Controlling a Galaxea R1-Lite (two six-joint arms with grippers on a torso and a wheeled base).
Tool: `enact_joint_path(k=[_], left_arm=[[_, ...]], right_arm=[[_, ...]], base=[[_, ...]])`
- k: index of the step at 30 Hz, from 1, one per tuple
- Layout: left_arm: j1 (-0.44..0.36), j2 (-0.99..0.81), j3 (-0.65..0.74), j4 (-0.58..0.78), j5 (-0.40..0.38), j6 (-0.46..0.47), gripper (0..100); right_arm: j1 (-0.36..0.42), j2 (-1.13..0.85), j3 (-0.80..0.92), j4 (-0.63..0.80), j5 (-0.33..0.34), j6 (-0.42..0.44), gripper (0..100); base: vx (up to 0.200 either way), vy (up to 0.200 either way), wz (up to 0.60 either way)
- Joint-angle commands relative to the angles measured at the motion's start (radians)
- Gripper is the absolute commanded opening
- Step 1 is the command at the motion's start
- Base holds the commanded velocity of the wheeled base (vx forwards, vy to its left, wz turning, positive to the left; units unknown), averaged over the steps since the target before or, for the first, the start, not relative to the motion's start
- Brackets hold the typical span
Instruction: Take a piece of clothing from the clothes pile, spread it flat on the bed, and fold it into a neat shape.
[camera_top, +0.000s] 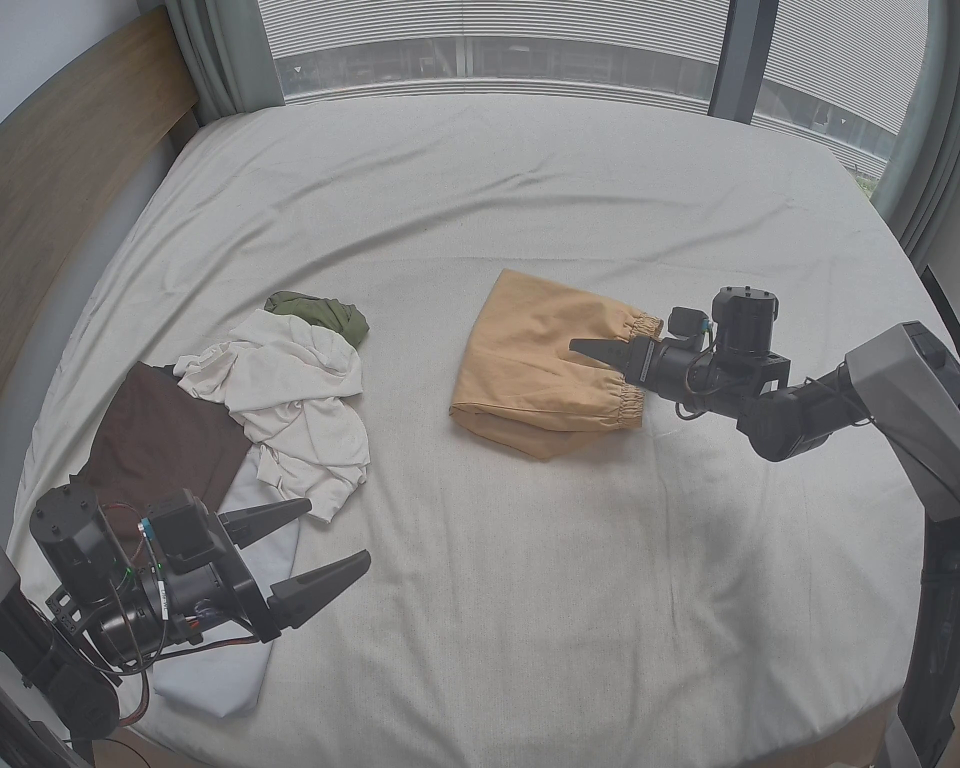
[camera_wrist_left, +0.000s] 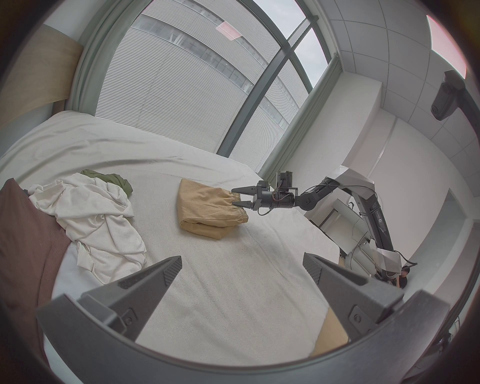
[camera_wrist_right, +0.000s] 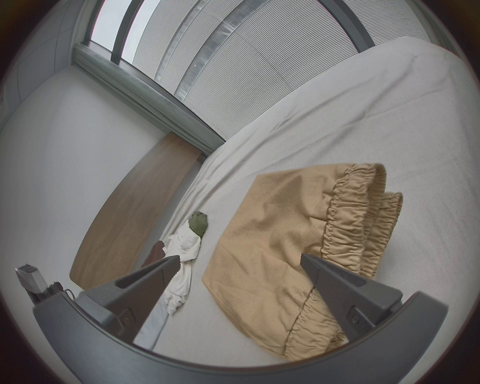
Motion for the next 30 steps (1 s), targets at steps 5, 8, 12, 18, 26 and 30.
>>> enact_joint_path(k=[5,8,12,18,26,30], left_arm=[[-0.001,-0.001,0.006,0.0,0.0,-0.002,100],[-0.001,0.0,0.006,0.0,0.0,-0.002,100],[0.0,-0.001,0.006,0.0,0.0,0.0,100],[-0.003,-0.01,0.0,-0.002,0.0,-0.009,100],[-0.035,-0.191,-0.04,0.003,-0.003,-0.169,100],[-0.106,-0.274,-0.02,0.027,0.011,-0.172,100]], right_arm=[[-0.006,0.055,-0.003,-0.007,-0.028,-0.007,100],[-0.003,0.063,-0.003,-0.008,-0.032,-0.008,100],[0.005,0.066,-0.002,-0.01,-0.032,-0.007,100],[0.008,-0.035,0.055,-0.013,-0.057,-0.004,100],[0.053,-0.429,0.414,-0.148,-0.051,-0.005,100],[0.094,-0.643,0.6,-0.165,-0.054,-0.019,100]], base=[[0.0,0.0,0.0],[0.0,0.0,0.0],[0.0,0.0,0.0],[0.0,0.0,0.0],[0.0,0.0,0.0],[0.0,0.0,0.0]])
